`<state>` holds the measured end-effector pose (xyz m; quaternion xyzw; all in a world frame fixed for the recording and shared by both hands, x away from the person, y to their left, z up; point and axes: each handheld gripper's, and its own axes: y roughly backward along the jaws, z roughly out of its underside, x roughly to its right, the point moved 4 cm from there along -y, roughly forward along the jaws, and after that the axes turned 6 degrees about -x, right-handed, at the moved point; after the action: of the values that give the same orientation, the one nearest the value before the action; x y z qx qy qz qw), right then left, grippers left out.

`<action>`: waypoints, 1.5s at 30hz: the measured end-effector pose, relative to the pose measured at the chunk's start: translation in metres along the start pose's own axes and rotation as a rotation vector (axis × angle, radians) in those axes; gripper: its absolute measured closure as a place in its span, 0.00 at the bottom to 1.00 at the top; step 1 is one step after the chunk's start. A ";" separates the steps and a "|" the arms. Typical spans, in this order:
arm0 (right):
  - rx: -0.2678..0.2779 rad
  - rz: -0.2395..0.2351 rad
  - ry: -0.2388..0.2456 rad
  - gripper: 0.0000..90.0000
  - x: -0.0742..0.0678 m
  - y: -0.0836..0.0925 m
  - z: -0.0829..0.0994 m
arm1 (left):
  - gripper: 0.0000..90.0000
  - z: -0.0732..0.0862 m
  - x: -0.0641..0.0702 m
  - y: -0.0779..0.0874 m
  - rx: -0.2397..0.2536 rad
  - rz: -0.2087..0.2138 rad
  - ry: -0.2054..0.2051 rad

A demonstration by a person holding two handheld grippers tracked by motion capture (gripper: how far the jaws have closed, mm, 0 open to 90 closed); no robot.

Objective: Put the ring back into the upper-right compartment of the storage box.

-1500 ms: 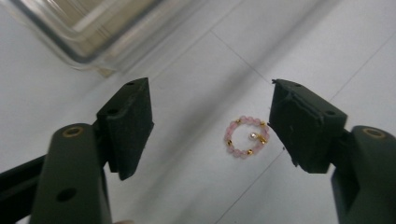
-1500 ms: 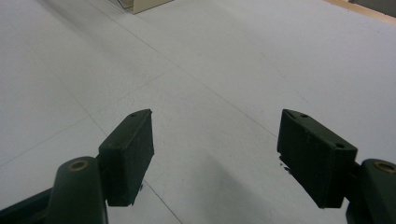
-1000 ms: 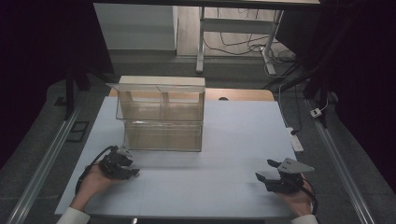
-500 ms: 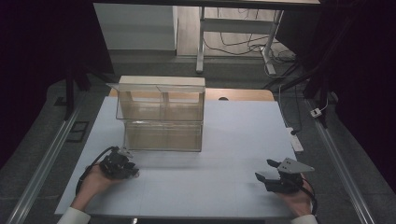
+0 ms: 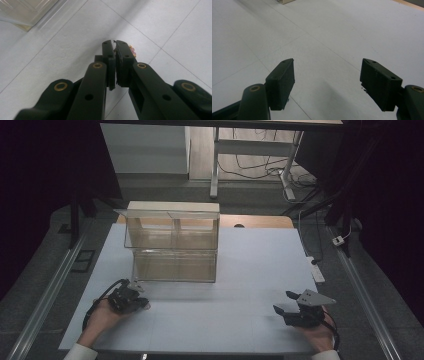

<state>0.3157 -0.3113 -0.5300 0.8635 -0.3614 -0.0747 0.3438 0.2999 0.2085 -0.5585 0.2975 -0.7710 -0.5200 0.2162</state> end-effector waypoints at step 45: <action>-0.008 0.007 -0.008 0.31 0.002 -0.001 0.003 | 0.95 0.003 0.002 0.051 0.294 -0.008 0.051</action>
<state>0.3162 -0.3137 -0.5328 0.8606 -0.3654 -0.0785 0.3459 0.2842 0.2237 -0.5121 0.3420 -0.8319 -0.3946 0.1876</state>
